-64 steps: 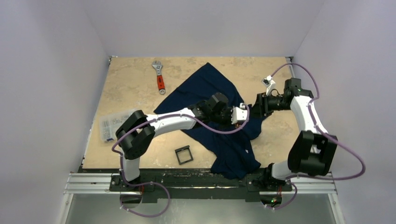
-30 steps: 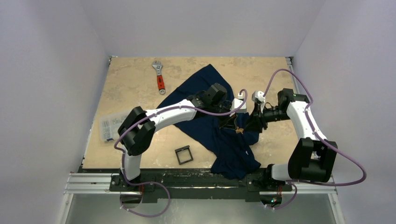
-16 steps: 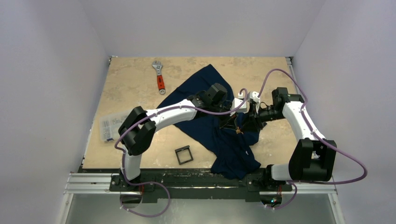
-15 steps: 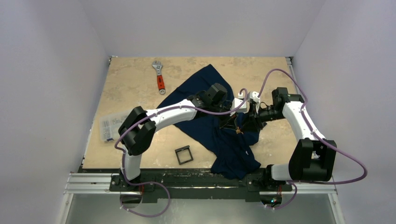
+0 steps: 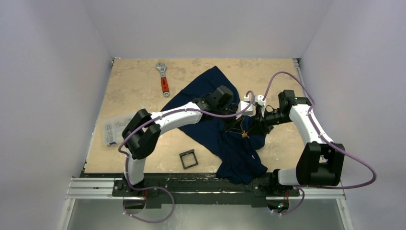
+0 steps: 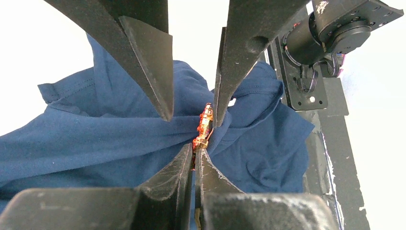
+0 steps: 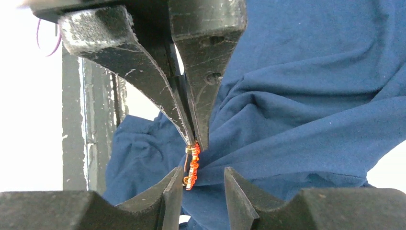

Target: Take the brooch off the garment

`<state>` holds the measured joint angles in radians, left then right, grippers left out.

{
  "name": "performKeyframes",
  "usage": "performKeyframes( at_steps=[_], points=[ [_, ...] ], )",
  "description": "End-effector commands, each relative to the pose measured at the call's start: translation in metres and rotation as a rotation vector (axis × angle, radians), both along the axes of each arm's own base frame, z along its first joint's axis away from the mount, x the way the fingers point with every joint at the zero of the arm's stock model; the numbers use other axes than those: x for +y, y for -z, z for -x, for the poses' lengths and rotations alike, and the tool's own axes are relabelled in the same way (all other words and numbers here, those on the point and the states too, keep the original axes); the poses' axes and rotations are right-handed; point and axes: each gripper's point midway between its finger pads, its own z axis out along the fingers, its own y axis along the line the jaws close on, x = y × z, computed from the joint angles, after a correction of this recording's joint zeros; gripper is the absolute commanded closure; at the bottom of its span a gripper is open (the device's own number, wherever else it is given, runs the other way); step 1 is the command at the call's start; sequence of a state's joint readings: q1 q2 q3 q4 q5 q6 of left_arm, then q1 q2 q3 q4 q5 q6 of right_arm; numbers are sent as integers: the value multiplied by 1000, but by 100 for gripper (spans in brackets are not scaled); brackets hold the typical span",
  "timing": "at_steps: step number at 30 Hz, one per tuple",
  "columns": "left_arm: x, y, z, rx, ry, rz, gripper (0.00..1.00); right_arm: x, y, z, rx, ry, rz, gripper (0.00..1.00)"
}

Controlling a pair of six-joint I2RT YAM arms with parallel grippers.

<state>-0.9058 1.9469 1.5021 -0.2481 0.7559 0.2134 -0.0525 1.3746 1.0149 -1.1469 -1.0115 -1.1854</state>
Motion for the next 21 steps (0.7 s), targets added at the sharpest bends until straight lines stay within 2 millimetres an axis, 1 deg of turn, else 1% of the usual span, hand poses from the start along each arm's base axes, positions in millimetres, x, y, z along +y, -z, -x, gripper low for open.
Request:
performKeyframes(
  at_steps=[1, 3, 5, 7, 8, 9, 10, 14, 16, 17, 20, 21],
  points=[
    [-13, -33, 1, -18, 30, 93, 100, -2, 1, -2, -13, -6, 18, 59],
    [-13, -34, 0, -20, 29, 95, 100, -1, 0, -3, -17, -7, 13, 63],
    [-13, -34, 0, -21, 28, 95, 100, -1, -1, -4, -15, -2, 12, 64],
    [-14, -35, -1, -18, 24, 100, 100, -2, 1, -4, -8, -3, 17, 59],
    [-15, -36, -1, -17, 23, 103, 100, -2, 2, -4, -5, -4, 19, 54],
    [-15, -37, -1, -17, 22, 105, 100, -2, 2, -4, -6, -5, 21, 50],
    [-16, -37, -1, -14, 20, 105, 100, -2, 2, -3, -6, -6, 20, 49],
    [-17, -39, -2, -16, 18, 111, 100, -2, 2, -3, -8, -8, 17, 63],
    [-17, -40, -2, -18, 20, 113, 100, -1, 2, -2, -2, -12, 15, 71],
    [-17, -39, -2, -15, 20, 111, 100, -1, 1, -2, -2, -18, 11, 78],
    [-17, -39, -2, -15, 19, 110, 100, 1, -1, -2, 2, -22, 1, 90],
    [-16, -39, -2, -14, 17, 111, 100, 1, -2, -2, 4, -22, -3, 96]
  ],
)
